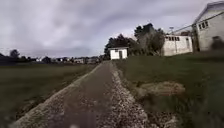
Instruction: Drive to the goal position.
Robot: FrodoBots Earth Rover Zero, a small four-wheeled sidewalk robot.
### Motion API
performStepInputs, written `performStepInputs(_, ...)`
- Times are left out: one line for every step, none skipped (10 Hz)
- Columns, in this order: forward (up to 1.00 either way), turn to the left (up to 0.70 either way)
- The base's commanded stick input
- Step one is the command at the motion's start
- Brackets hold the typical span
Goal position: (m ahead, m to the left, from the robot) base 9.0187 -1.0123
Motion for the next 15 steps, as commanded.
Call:
performStepInputs(0.70, 0.00)
performStepInputs(0.70, 0.00)
performStepInputs(0.70, 0.00)
performStepInputs(0.70, 0.00)
performStepInputs(0.70, 0.00)
performStepInputs(0.70, 0.00)
performStepInputs(0.70, 0.00)
performStepInputs(0.70, 0.00)
performStepInputs(0.70, 0.00)
performStepInputs(0.70, -0.03)
performStepInputs(0.70, -0.11)
performStepInputs(0.70, -0.19)
performStepInputs(0.70, -0.23)
performStepInputs(0.70, -0.27)
performStepInputs(0.70, -0.30)
